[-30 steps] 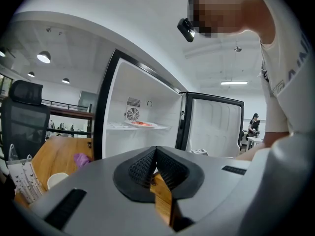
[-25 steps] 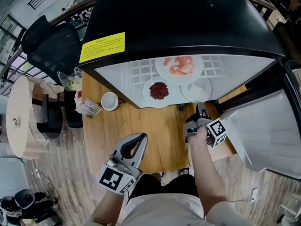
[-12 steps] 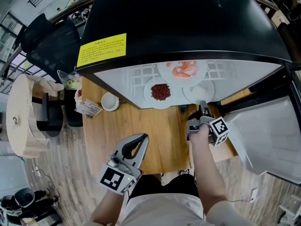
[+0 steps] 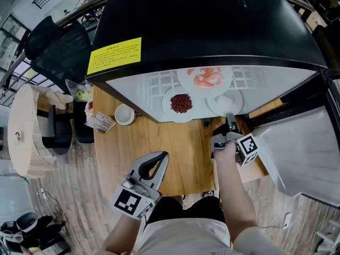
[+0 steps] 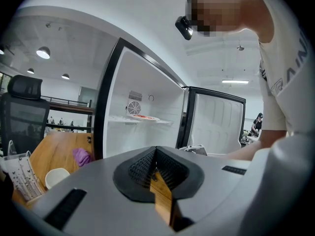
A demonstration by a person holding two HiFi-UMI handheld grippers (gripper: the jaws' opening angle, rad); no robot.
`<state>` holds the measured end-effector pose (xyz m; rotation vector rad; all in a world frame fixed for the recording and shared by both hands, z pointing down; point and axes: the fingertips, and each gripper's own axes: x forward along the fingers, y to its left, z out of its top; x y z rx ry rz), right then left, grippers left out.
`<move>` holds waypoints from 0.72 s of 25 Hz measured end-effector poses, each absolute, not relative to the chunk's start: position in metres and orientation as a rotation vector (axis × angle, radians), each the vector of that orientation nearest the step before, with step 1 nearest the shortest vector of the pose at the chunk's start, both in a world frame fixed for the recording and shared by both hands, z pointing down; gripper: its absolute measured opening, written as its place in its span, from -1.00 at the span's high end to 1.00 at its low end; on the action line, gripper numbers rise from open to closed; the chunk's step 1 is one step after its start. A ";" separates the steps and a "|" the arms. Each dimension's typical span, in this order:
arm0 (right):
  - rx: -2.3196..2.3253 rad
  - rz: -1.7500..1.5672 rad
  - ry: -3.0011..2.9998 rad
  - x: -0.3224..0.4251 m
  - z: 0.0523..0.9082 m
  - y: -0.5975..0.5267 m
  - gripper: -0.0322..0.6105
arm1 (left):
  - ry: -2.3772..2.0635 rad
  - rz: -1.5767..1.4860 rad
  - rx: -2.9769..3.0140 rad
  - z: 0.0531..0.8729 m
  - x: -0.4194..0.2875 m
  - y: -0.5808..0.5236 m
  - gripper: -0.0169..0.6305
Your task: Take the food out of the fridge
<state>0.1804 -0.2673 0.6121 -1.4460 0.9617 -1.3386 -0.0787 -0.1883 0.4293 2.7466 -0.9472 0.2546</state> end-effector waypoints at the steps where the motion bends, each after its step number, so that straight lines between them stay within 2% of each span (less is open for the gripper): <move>1: -1.440 -1.330 0.970 0.180 0.610 -0.267 0.82 | -0.947 0.255 2.748 0.429 -0.079 -0.188 0.92; 18: -1.346 -1.329 1.172 0.159 0.567 -0.233 0.82 | -0.963 0.231 2.776 0.417 -0.077 -0.176 0.92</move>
